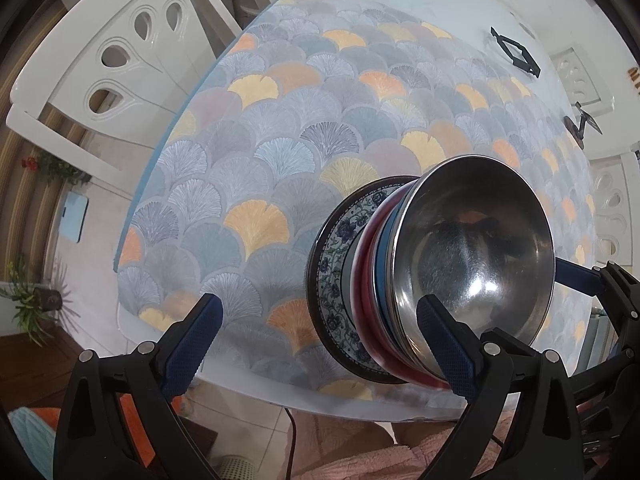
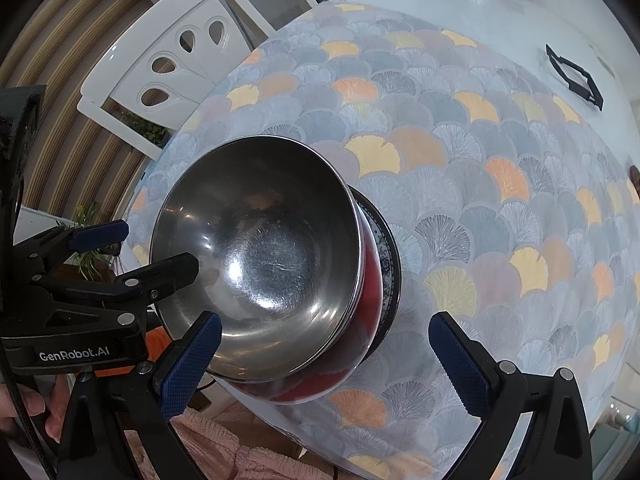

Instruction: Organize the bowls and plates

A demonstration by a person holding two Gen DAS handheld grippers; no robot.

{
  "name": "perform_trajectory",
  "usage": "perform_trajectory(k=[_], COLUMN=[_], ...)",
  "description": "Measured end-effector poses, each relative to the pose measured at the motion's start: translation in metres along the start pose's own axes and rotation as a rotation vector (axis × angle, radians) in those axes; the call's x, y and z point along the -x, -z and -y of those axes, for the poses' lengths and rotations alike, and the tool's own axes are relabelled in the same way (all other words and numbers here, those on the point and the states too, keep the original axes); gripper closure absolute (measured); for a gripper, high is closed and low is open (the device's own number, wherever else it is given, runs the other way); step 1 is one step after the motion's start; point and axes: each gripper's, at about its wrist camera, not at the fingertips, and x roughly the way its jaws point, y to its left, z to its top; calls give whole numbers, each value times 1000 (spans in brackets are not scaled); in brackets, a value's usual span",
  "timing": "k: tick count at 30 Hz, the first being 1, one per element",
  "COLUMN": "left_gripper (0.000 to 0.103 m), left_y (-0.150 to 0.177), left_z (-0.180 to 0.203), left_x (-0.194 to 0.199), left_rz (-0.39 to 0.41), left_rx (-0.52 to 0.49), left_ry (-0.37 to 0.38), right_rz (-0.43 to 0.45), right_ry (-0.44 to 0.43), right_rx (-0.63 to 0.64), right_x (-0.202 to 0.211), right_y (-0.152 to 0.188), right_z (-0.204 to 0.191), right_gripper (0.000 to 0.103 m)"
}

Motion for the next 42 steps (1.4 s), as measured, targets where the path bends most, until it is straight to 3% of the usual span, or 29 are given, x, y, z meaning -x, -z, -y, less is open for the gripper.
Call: perform_trajectory(k=[42], left_gripper=[5], left_y=[2], left_z=[1], left_x=[1], left_rz=[-4], left_rx=[-15], left_ry=[-23], right_rz=[-15], right_ry=[6], right_rx=[-3], right_x=[-5], right_y=[4], right_z=[2], right_gripper=[0])
